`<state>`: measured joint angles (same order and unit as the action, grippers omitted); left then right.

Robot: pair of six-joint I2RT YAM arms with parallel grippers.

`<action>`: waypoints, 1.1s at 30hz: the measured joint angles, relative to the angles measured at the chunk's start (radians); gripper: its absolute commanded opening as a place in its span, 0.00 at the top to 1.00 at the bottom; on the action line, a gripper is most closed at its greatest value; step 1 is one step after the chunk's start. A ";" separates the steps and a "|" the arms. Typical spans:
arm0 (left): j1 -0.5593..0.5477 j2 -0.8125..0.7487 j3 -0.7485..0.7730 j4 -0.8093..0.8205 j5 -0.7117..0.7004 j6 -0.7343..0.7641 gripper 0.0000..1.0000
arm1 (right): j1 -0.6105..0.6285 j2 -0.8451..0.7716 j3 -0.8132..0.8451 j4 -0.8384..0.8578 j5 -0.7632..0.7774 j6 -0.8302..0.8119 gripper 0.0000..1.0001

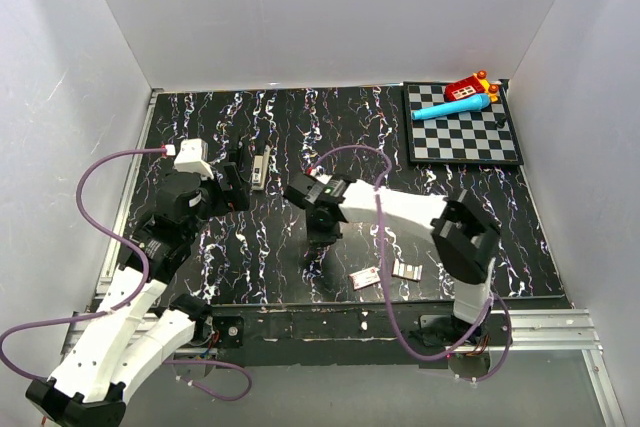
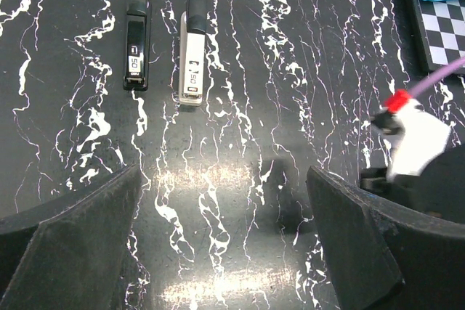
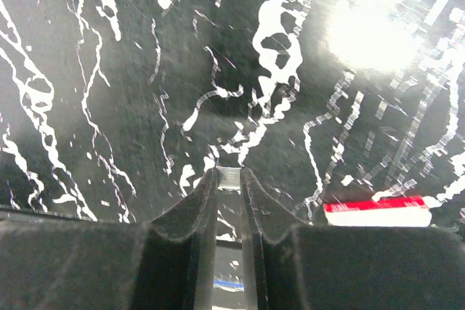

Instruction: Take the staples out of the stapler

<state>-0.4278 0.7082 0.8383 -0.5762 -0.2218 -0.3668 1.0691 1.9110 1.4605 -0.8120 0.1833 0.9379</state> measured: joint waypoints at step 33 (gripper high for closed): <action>0.000 0.057 0.000 0.000 -0.003 0.000 0.02 | -0.204 -0.637 -0.692 0.005 0.127 0.101 0.89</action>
<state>-0.4278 0.7654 0.8383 -0.5762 -0.2253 -0.3668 0.8654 1.2739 0.7681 -0.8070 0.3107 1.0393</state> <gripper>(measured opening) 0.981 0.217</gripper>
